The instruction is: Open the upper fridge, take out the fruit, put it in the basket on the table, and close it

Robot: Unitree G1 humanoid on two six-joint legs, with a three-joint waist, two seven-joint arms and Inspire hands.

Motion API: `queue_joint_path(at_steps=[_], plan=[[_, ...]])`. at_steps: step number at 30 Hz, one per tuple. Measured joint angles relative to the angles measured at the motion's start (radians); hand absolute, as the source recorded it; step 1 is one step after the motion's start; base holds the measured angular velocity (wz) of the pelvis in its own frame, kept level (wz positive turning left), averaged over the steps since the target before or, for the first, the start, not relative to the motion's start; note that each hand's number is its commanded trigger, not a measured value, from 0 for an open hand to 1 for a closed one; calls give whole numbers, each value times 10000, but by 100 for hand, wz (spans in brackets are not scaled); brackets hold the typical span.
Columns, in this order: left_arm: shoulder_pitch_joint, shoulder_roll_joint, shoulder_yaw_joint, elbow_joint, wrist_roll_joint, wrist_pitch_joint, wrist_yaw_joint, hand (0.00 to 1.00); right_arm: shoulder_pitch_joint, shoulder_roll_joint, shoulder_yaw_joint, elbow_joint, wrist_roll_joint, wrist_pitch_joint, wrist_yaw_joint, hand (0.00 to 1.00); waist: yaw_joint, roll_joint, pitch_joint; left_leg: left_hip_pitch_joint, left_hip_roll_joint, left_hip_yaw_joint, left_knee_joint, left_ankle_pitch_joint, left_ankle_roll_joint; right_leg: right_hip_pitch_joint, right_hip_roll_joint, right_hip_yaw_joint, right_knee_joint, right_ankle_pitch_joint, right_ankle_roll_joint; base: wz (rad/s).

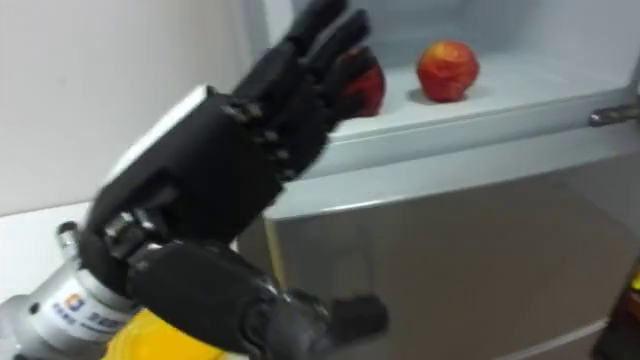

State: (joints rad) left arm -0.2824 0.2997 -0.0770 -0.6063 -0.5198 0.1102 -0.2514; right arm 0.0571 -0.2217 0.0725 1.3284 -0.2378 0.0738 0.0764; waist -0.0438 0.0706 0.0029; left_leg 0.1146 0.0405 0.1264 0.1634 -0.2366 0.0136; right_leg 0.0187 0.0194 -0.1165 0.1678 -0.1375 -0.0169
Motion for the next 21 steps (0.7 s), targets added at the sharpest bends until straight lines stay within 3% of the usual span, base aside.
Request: queue_joint_path(at_steps=[4,6,7,10,13,17,21], plan=[[328,-5,1173,-360,43,-167,866,0,42,82,-177,-5,-41,3,-221,0,315,-40,-32,-144,-17,-226,11,4,-7,0,-89,-253,-2,-63,-8,27],[646,-94,2113,-414,99,-539,1406,0,181,128,-292,6,-83,-81,-396,0,809,-41,-58,-107,-23,-263,15,12,-20,5,-115,-331,29,-64,-9,3],[748,-104,2377,-416,126,-594,1583,0,224,142,-323,-4,-91,-98,-418,0,885,-54,-74,-94,-28,-299,17,14,-22,28,-125,-356,31,-63,-9,5],[1499,-146,3566,-410,593,-781,2646,0,503,244,-664,-28,-158,-81,-473,0,1132,-113,-121,23,-133,-585,23,21,-31,257,-180,-613,12,-112,1,24],[2387,-195,4532,-312,799,-974,3801,0,821,265,-727,-124,-163,-79,-573,0,1477,-187,-81,134,-161,-590,28,23,-32,336,-216,-668,35,-161,19,11],[3499,-637,5875,156,722,-1108,5532,0,1102,365,-745,-324,-114,-52,-734,0,1768,-237,-50,163,-210,-817,33,23,-30,396,-260,-750,60,-217,48,10],[4230,-839,6717,1576,758,-1122,7131,0,1415,365,-755,-921,-305,347,-743,0,2033,-140,-65,167,-255,-857,41,26,-25,349,-318,-757,207,-308,64,4]])
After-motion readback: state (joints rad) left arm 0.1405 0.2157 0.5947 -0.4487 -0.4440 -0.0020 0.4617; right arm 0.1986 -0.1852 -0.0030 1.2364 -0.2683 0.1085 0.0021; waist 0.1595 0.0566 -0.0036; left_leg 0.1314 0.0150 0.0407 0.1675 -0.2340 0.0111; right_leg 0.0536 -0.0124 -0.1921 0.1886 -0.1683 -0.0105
